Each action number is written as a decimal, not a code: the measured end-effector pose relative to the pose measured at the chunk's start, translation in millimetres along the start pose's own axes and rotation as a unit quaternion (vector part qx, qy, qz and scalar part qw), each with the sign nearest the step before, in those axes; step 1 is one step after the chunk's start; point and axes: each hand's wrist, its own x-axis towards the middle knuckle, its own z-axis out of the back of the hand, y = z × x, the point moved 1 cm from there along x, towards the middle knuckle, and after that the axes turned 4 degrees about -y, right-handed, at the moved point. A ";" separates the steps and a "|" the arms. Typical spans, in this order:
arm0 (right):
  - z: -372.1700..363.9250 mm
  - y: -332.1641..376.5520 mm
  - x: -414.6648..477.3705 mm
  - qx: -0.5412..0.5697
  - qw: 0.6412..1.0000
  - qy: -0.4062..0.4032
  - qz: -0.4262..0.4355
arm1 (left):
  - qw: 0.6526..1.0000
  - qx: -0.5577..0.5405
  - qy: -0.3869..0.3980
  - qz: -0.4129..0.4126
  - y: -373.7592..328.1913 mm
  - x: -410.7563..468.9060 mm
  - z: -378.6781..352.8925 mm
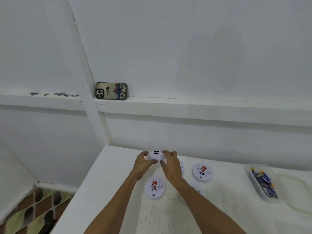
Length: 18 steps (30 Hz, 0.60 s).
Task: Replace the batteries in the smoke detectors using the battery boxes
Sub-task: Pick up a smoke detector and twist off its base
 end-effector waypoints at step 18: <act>124.7 -77.8 -51.2 0.186 0.967 -0.138 -0.102 | 0.957 -0.242 0.162 0.002 -42.6 -68.3 -132.6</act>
